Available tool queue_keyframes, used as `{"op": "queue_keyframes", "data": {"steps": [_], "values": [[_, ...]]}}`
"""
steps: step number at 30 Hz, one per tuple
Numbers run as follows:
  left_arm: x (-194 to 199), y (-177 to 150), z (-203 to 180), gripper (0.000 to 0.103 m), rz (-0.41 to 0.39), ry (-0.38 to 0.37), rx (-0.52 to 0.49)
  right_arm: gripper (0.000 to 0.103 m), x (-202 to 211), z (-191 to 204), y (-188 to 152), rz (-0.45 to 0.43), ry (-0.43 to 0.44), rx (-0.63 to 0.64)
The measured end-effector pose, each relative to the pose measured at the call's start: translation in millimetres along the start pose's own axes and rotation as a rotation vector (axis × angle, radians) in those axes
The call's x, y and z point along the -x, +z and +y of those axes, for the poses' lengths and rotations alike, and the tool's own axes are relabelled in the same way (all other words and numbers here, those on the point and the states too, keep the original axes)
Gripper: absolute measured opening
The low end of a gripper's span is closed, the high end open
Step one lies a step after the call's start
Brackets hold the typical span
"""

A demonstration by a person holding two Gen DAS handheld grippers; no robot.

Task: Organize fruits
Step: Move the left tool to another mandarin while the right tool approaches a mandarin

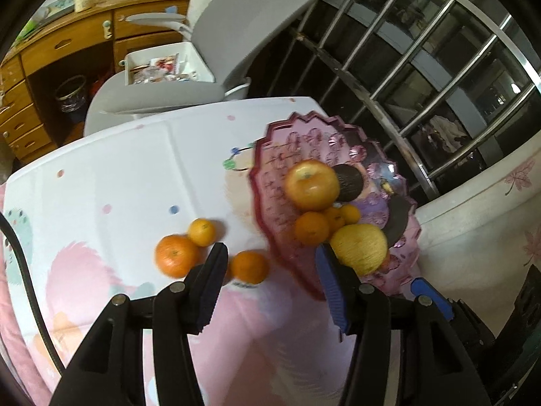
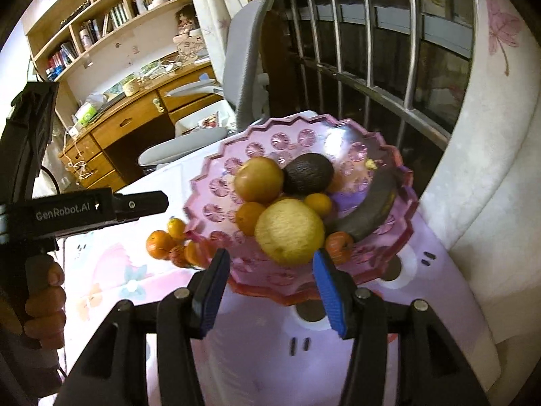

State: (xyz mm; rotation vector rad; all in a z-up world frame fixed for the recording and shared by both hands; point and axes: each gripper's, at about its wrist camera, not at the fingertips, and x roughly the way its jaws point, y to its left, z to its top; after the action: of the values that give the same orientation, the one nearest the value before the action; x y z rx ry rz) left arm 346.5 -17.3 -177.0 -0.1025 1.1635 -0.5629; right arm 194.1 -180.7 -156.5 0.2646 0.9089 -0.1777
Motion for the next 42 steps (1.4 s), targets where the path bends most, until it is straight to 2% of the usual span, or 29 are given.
{"op": "queue_keyframes", "data": {"steps": [13, 19, 26, 32, 42], "values": [[1.4, -17.0, 51.4, 0.053, 0.036, 0.101, 0.062, 0.052, -12.6, 33.4, -17.7, 0.041, 0.083, -0.031], [-8.8, -14.2, 65.6, 0.058, 0.047, 0.128, 0.07, 0.052, -33.0, 43.8, -22.7, 0.07, 0.091, -0.121], [-24.7, -12.1, 74.5, 0.061, 0.048, 0.146, 0.056, 0.052, -66.8, 46.9, -30.9, 0.127, 0.103, -0.282], [-44.1, -12.6, 81.4, 0.061, 0.061, 0.139, 0.069, 0.052, -91.9, 44.1, -32.6, 0.141, 0.098, -0.364], [-69.6, -16.0, 93.6, 0.06, 0.07, 0.12, 0.126, 0.052, -119.5, 48.0, -31.2, 0.137, 0.088, -0.383]]}}
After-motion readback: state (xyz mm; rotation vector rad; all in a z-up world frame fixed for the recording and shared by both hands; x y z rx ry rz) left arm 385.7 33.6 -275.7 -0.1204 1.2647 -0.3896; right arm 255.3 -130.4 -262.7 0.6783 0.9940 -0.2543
